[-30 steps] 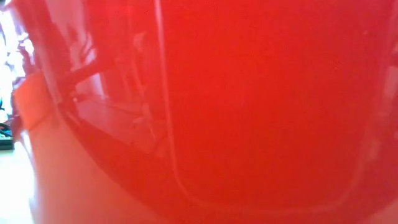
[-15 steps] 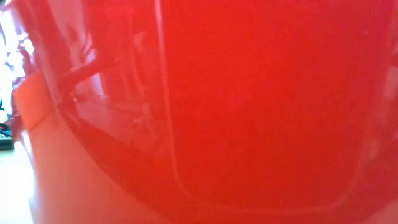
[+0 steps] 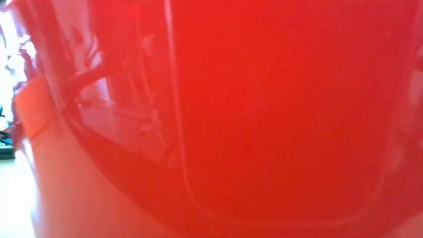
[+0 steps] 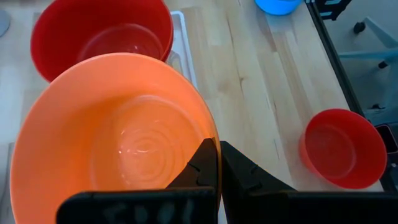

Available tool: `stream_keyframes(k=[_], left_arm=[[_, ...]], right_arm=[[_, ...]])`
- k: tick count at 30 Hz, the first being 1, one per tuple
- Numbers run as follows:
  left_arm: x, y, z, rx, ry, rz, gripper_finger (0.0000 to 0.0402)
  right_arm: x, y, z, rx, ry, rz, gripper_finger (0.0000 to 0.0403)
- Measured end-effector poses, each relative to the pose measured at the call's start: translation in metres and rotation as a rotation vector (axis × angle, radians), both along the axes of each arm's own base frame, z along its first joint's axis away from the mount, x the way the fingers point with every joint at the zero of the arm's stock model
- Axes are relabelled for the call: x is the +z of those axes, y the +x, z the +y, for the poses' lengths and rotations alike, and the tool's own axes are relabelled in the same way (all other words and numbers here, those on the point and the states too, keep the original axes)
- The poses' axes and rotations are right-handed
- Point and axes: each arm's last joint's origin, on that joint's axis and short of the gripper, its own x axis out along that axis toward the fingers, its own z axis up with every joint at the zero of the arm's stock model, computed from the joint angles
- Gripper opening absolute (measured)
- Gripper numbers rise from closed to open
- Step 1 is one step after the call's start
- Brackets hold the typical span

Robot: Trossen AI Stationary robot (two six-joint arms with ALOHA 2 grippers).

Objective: Pick & Place Mini bowls
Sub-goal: Stack the top orange bowl on the orange bowl on the shelf

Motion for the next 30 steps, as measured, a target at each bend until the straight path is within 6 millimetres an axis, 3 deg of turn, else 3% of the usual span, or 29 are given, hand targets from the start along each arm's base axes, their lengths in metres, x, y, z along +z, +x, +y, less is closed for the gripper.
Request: stream_keyframes(k=[5, 14, 24, 30], left_arm=[[0.000, 0.000, 0.000, 0.000, 0.000, 0.000, 0.0009], [0.000, 0.000, 0.001, -0.006, 0.027, -0.006, 0.0081], [0.031, -0.003, 0.002, 0.005, 0.055, -0.103, 0.0087], [0.030, -0.003, 0.003, -0.003, 0.078, -0.098, 0.0085]], right_arm=[[0.000, 0.000, 0.000, 0.000, 0.000, 0.000, 0.0079], [0.000, 0.000, 0.000, 0.000, -0.001, 0.000, 0.0079], [0.000, 0.000, 0.000, 0.000, -0.001, 0.000, 0.0079], [0.000, 0.000, 0.000, 0.000, -0.001, 0.000, 0.0079]])
